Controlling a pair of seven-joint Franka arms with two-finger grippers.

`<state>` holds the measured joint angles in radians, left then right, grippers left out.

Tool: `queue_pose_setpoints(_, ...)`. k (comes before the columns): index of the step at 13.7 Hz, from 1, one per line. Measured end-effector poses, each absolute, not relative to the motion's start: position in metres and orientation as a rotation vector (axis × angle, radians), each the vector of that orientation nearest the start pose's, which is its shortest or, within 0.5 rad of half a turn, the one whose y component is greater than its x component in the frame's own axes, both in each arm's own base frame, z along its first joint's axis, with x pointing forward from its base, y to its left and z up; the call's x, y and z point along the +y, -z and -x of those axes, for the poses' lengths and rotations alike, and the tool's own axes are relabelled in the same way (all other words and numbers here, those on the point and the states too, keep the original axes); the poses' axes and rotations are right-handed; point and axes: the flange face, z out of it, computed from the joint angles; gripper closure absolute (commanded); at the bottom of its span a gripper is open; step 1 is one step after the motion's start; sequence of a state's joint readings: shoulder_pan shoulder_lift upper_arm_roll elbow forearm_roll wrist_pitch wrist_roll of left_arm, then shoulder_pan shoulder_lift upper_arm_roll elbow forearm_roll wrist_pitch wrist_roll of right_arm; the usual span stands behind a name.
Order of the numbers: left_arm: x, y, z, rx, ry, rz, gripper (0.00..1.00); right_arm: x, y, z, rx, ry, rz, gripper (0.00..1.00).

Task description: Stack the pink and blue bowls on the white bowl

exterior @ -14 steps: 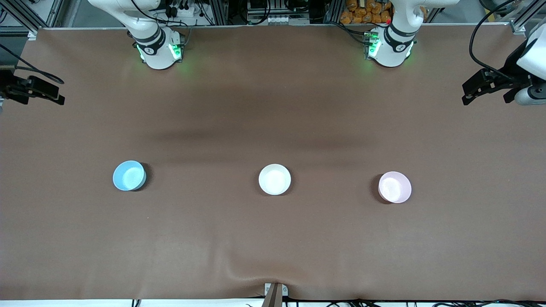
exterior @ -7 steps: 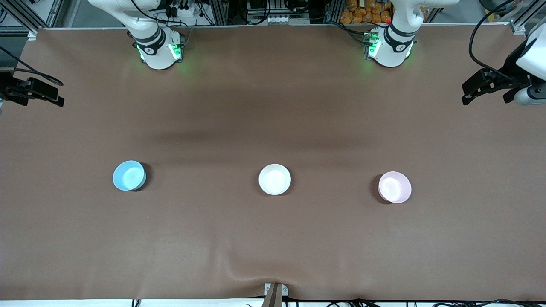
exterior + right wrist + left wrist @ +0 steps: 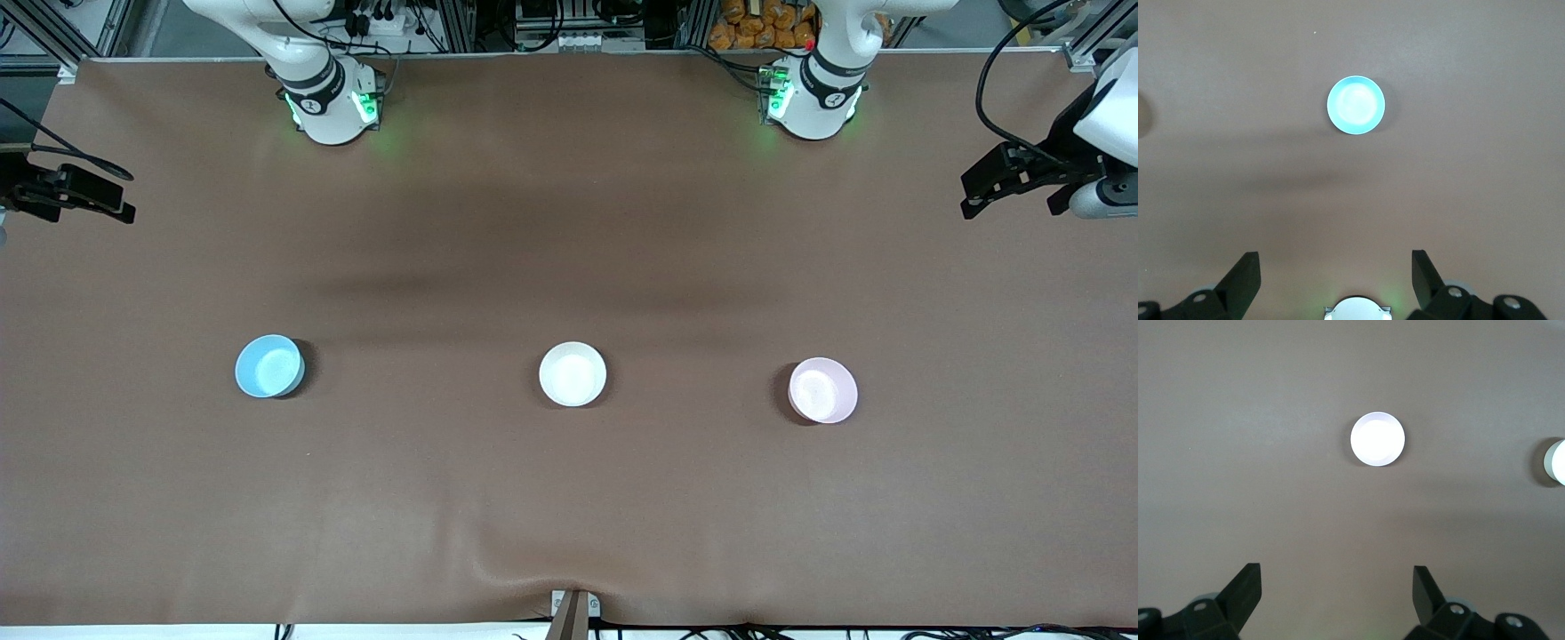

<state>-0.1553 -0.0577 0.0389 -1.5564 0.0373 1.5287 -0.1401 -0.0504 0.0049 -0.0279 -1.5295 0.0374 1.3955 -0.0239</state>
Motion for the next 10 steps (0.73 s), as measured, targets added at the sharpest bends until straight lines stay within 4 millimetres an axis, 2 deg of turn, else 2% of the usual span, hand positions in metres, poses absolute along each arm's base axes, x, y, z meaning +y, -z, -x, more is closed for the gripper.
queue_pose_setpoints(10, -0.0551, -0.6596, -0.5304, -0.046, 0.065, 3.113, 0.00, -0.0376, -0.6220, -0.5385, 0.078, -0.226, 3.088, 0.00)
